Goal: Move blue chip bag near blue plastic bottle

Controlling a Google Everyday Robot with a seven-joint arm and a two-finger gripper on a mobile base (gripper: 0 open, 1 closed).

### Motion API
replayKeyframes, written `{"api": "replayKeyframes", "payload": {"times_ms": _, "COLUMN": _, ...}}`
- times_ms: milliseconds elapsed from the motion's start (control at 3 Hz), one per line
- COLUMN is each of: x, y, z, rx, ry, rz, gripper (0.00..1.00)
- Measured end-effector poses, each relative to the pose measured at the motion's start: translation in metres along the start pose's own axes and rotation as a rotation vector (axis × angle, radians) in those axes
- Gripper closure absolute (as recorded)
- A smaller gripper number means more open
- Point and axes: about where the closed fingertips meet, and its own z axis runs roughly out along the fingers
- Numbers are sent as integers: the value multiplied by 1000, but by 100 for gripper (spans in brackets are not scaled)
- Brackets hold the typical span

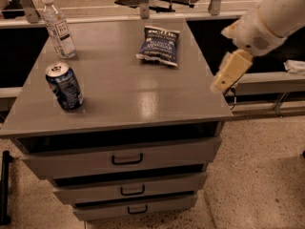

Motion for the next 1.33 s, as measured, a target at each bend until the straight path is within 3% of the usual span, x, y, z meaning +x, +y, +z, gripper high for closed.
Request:
{"api": "replayKeyframes", "payload": {"times_ms": 333, "x": -26, "y": -32, "z": 44, "rx": 9, "ry": -112, "rz": 18, "gripper": 0}}
{"api": "replayKeyframes", "payload": {"times_ms": 667, "x": -48, "y": -53, "z": 73, "rx": 5, "ry": -154, "rz": 9, "gripper": 0}}
{"api": "replayKeyframes", "payload": {"times_ms": 1333, "x": -51, "y": -53, "z": 78, "rx": 6, "ry": -169, "rz": 12, "gripper": 0}}
